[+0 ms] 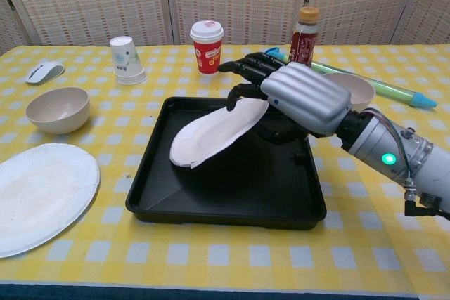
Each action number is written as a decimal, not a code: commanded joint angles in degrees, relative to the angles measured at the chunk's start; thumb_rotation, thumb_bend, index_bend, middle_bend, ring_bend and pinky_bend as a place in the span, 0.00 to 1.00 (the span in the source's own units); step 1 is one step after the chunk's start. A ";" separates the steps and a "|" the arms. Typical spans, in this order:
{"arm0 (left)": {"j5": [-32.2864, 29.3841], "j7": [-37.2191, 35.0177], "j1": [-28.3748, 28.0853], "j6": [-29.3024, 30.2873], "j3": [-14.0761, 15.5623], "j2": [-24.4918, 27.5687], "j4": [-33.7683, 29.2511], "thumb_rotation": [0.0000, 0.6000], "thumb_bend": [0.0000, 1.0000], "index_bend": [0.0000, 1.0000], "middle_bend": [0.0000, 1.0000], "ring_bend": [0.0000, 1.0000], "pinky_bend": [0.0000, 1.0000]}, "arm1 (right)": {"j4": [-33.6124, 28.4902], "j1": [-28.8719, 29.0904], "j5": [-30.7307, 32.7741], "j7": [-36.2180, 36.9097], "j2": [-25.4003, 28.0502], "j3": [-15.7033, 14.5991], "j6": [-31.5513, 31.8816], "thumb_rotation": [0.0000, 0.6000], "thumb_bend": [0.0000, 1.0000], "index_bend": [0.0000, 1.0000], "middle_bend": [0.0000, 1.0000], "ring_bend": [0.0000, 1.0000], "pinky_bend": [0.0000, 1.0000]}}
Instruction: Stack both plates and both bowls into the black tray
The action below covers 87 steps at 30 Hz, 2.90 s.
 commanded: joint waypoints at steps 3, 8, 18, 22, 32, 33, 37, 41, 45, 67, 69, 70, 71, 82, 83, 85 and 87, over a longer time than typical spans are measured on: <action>3.78 -2.25 -0.24 0.33 1.20 -0.57 1.49 1.00 0.43 0.00 0.03 0.00 0.00 | -17.21 -1.07 1.96 -7.62 9.09 -2.35 -10.03 1.00 0.48 0.03 0.00 0.00 0.00; 3.98 -2.46 0.04 1.21 1.01 -0.67 1.82 1.00 0.43 0.00 0.03 0.00 0.00 | -28.29 -1.61 3.81 -11.68 14.82 -2.10 -12.96 1.00 0.40 0.00 0.00 0.00 0.00; 2.68 -2.46 -0.10 -0.53 1.37 0.11 0.37 1.00 0.43 0.00 0.03 0.00 0.00 | -45.26 -2.79 10.16 -19.38 25.80 -1.68 -20.87 1.00 0.29 0.00 0.00 0.00 0.00; 2.86 -2.12 -0.16 -0.44 1.36 0.34 -0.10 1.00 0.40 0.00 0.03 0.00 0.00 | -49.63 -3.40 11.26 -18.67 28.68 -1.20 -21.16 1.00 0.29 0.00 0.00 0.00 0.00; 9.32 -2.25 0.51 2.82 3.13 -1.33 0.17 1.00 0.39 0.11 0.09 0.00 0.00 | -55.74 -15.84 5.29 -15.96 38.59 -4.01 0.36 1.00 0.28 0.00 0.00 0.00 0.00; 9.88 -1.65 0.60 2.92 3.50 -1.46 -0.24 1.00 0.38 0.11 0.09 0.00 0.00 | -55.89 -17.34 5.10 -16.20 39.31 -4.39 2.28 1.00 0.28 0.00 0.00 0.00 0.00; 13.19 1.65 0.77 3.64 4.98 -2.84 -0.98 1.00 0.37 0.13 0.12 0.01 0.05 | -55.48 -23.18 4.49 -15.68 41.06 -5.64 9.15 1.00 0.29 0.00 0.00 0.00 0.00; 15.60 3.54 1.24 3.92 6.58 -4.53 -0.29 1.00 0.37 0.19 0.16 0.05 0.09 | -54.56 -26.18 3.87 -12.17 41.94 -5.80 12.63 1.00 0.29 0.00 0.00 0.00 0.00; 17.68 5.49 2.69 5.84 7.90 -6.77 1.45 1.00 0.33 0.23 0.20 0.09 0.15 | -53.55 -28.43 2.41 -12.00 42.16 -5.11 16.02 1.00 0.28 0.00 0.00 0.00 0.00; 24.35 2.75 4.59 13.38 8.26 -21.37 27.79 1.00 0.25 0.34 0.80 0.66 0.79 | -53.74 -31.76 -0.02 -10.14 43.02 -3.57 14.75 1.00 0.28 0.00 0.00 0.00 0.00; 25.38 1.03 4.64 14.71 8.48 -22.53 30.99 1.00 0.25 0.37 0.85 0.71 0.83 | -53.71 -31.81 -0.10 -10.13 42.97 -3.43 14.26 1.00 0.28 0.00 0.00 0.00 0.00; 25.85 0.32 4.64 15.21 8.67 -22.96 32.36 1.00 0.25 0.39 0.88 0.74 0.85 | -53.72 -31.84 -0.15 -10.11 42.94 -3.37 14.11 1.00 0.28 0.00 0.00 0.00 0.00; 26.25 -0.42 4.67 15.59 8.90 -23.34 33.65 1.00 0.25 0.40 0.91 0.77 0.87 | -53.72 -31.87 -0.20 -10.10 42.91 -3.28 13.99 1.00 0.28 0.00 0.00 0.00 0.00; 28.01 -11.25 4.66 16.47 11.43 -28.72 47.68 1.00 0.23 0.46 1.00 0.94 1.00 | -53.72 -32.46 -0.83 -10.72 42.24 -2.62 12.87 1.00 0.28 0.00 0.00 0.00 0.00; 27.96 -11.95 4.63 16.45 11.47 -29.31 48.83 1.00 0.23 0.46 1.00 0.95 1.00 | -53.73 -32.52 -0.81 -10.77 42.20 -2.57 12.79 1.00 0.28 0.00 0.00 0.00 0.00; 27.71 -13.56 4.52 15.90 11.65 -30.53 51.32 1.00 0.23 0.46 1.00 0.95 1.00 | -53.74 -32.65 -0.77 -10.80 42.13 -2.44 12.64 1.00 0.28 0.00 0.00 0.00 0.00; 27.34 -14.84 4.37 15.60 11.53 -31.69 53.58 1.00 0.23 0.46 1.00 0.95 1.00 | -53.74 -32.73 -0.72 -10.86 42.10 -2.33 12.36 1.00 0.28 0.00 0.00 0.00 0.00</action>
